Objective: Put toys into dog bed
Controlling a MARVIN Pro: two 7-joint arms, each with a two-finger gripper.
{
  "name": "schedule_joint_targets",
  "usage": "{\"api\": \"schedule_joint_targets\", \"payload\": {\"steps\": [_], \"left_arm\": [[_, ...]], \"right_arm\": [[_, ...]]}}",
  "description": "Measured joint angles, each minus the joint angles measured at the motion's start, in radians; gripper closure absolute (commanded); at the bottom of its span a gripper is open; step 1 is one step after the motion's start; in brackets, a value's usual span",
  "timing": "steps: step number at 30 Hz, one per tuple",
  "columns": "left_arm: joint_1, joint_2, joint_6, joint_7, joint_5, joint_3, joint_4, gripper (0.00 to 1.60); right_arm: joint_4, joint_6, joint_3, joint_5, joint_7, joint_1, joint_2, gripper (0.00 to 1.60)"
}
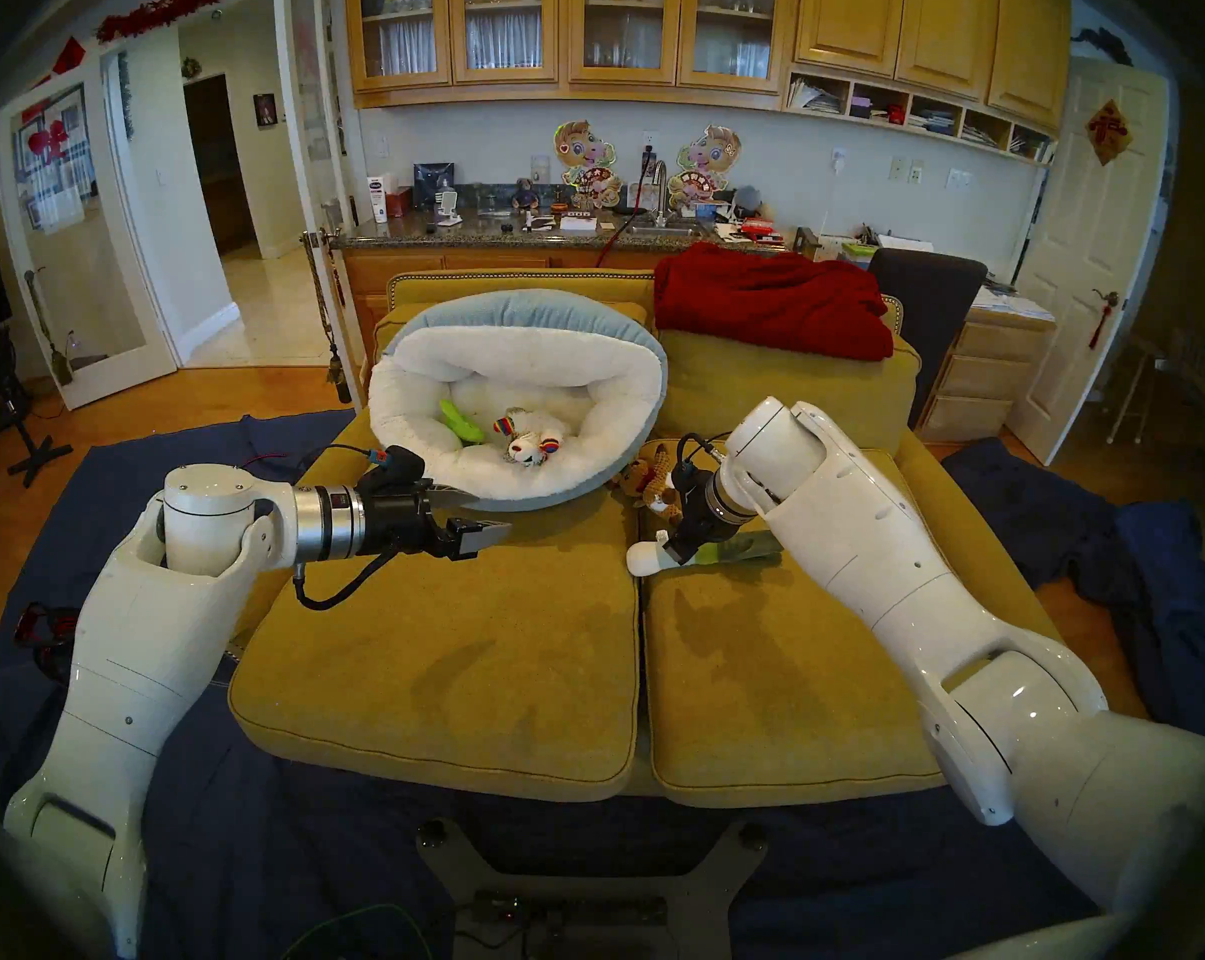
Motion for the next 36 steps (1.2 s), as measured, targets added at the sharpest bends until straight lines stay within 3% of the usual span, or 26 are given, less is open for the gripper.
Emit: {"api": "schedule_joint_targets", "payload": {"steps": [16, 18, 19, 20, 21, 22, 23, 29, 36], "left_arm": [[0.001, 0.0, 0.0, 0.0, 0.0, -0.003, -0.002, 0.0], [0.001, 0.0, 0.0, 0.0, -0.001, -0.004, -0.002, 0.0], [0.001, 0.0, 0.0, 0.0, -0.001, -0.004, -0.002, 0.0], [0.001, 0.0, 0.0, 0.0, -0.001, -0.004, -0.002, 0.0], [0.001, 0.0, 0.0, 0.0, -0.001, -0.005, -0.002, 0.0], [0.001, -0.001, 0.0, 0.0, -0.001, -0.005, -0.002, 0.0], [0.001, -0.001, 0.0, 0.0, -0.001, -0.005, -0.002, 0.0], [0.002, -0.001, 0.0, 0.0, -0.001, -0.006, -0.003, 0.0], [0.002, -0.002, 0.0, 0.0, 0.0, -0.006, -0.003, 0.0]], "right_arm": [[0.221, 0.0, -0.081, -0.06, 0.003, 0.108, -0.021, 0.0], [0.248, 0.0, -0.09, -0.059, 0.003, 0.121, -0.026, 0.43], [0.256, 0.0, -0.093, -0.059, 0.003, 0.124, -0.027, 0.9], [0.276, 0.0, -0.1, -0.058, 0.003, 0.133, -0.031, 1.12], [0.283, 0.0, -0.102, -0.056, 0.003, 0.136, -0.032, 1.12], [0.291, 0.0, -0.105, -0.055, 0.003, 0.139, -0.033, 1.45], [0.305, 0.0, -0.11, -0.051, 0.003, 0.145, -0.036, 1.6], [0.363, -0.001, -0.137, -0.012, 0.002, 0.178, -0.047, 1.6], [0.314, 0.0, -0.141, 0.024, 0.002, 0.187, -0.034, 1.6]]}}
